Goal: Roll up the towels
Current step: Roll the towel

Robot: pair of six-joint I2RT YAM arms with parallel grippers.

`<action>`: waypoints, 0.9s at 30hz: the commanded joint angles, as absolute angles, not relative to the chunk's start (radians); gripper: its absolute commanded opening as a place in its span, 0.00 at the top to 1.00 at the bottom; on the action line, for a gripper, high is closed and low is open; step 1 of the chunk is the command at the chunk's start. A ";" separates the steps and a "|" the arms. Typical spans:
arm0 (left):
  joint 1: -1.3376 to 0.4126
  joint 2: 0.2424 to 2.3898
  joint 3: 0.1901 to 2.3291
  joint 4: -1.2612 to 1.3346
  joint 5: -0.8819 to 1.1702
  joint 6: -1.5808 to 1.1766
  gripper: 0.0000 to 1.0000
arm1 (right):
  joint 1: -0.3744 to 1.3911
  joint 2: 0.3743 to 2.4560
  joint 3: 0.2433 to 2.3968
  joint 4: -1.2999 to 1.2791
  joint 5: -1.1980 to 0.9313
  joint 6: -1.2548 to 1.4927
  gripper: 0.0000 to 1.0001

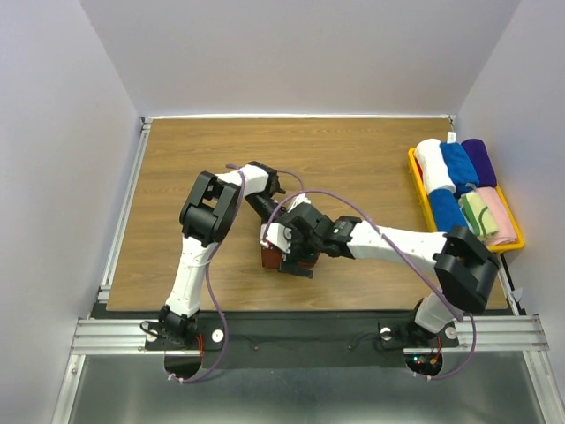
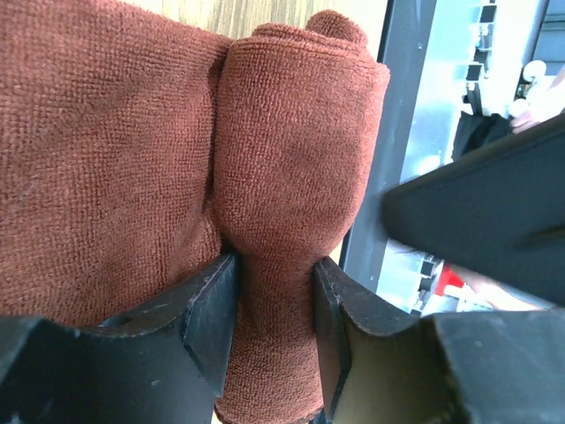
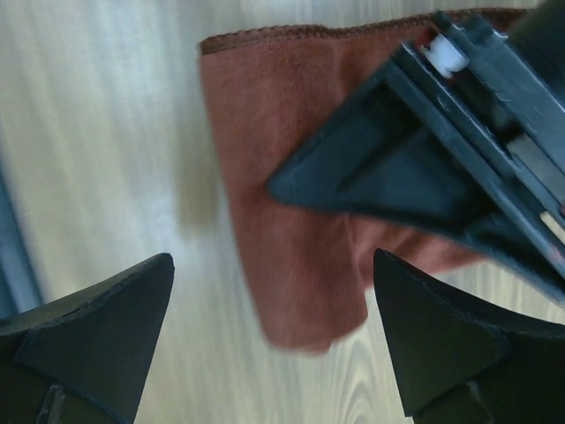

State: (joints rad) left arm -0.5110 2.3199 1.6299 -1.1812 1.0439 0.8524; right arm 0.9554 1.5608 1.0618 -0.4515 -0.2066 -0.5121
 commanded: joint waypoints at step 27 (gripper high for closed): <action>-0.152 1.901 1.521 -0.883 0.951 0.931 0.01 | 0.993 1.637 0.963 -0.434 -0.348 -0.463 0.99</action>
State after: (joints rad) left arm -0.2646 2.0556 1.5726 -1.0016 0.9646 0.9600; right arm 1.0321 1.6199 0.9211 -0.2783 -0.1398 -0.5556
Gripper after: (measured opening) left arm 0.985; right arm 0.210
